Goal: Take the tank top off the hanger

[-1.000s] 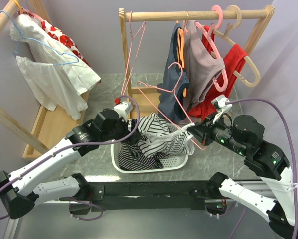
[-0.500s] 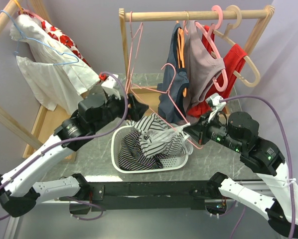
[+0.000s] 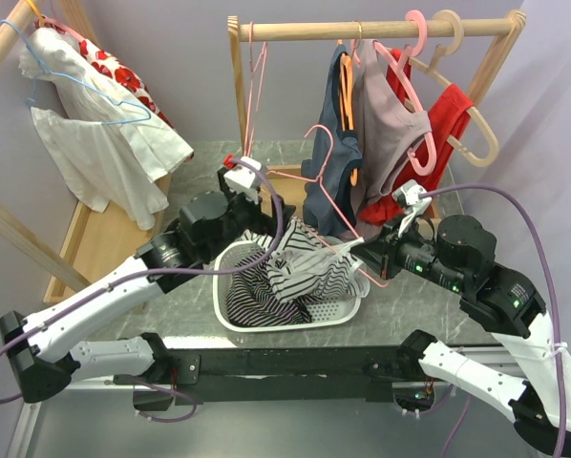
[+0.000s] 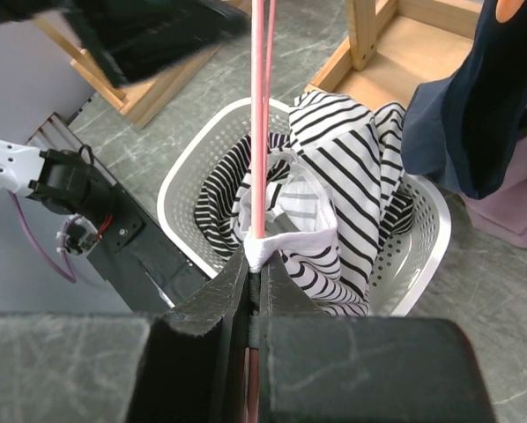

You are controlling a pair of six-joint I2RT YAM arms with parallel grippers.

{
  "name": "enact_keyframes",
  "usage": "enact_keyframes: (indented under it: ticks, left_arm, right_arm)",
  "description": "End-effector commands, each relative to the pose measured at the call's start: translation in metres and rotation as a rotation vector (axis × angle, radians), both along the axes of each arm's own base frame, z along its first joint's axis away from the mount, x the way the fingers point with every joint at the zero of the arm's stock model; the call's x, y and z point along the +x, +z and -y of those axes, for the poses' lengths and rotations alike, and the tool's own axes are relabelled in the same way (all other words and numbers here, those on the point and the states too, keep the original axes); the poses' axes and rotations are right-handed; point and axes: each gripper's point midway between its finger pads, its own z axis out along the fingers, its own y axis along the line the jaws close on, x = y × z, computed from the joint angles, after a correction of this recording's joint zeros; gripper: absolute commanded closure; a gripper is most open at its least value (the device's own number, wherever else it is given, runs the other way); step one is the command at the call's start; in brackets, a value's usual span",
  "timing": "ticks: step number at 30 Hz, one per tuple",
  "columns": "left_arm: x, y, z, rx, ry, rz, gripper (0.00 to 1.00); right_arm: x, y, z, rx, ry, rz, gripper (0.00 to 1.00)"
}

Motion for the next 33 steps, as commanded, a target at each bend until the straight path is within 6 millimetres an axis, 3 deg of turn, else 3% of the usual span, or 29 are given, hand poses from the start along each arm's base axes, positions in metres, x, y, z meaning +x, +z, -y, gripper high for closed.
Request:
enact_keyframes:
  ticks: [1,4,6,11,15,20,28,33]
  left_arm:
    - [-0.007,0.058,-0.025,-0.066,0.041,0.204,0.01]
    - [-0.011,0.067,-0.034,-0.102,0.061,0.240,0.01]
    - [-0.008,0.063,-0.034,-0.089,0.078,0.227,0.01]
    - [-0.001,0.032,-0.032,-0.045,0.133,0.044,0.01]
    - [-0.007,0.021,-0.022,-0.175,0.139,-0.088,0.01]
    - [-0.008,0.021,-0.012,-0.292,0.142,-0.173,0.01]
    - [-0.007,0.036,0.022,-0.400,0.053,-0.225,0.01]
    - [0.002,0.025,0.038,-0.393,0.049,-0.263,0.01]
  right_arm:
    - [0.006,0.007,-0.001,0.013,-0.011,0.046,1.00]
    - [0.007,0.003,-0.001,0.000,-0.014,0.030,1.00]
    - [0.006,0.004,-0.003,0.010,-0.007,0.028,1.00]
    - [0.013,0.025,0.005,0.076,-0.074,0.103,1.00]
    - [0.016,0.038,0.012,0.102,-0.112,0.155,1.00]
    - [0.017,0.034,0.012,0.097,-0.114,0.155,1.00]
    - [0.012,0.033,0.005,0.114,-0.068,0.154,1.00]
    - [0.010,0.033,0.007,0.121,-0.065,0.163,1.00]
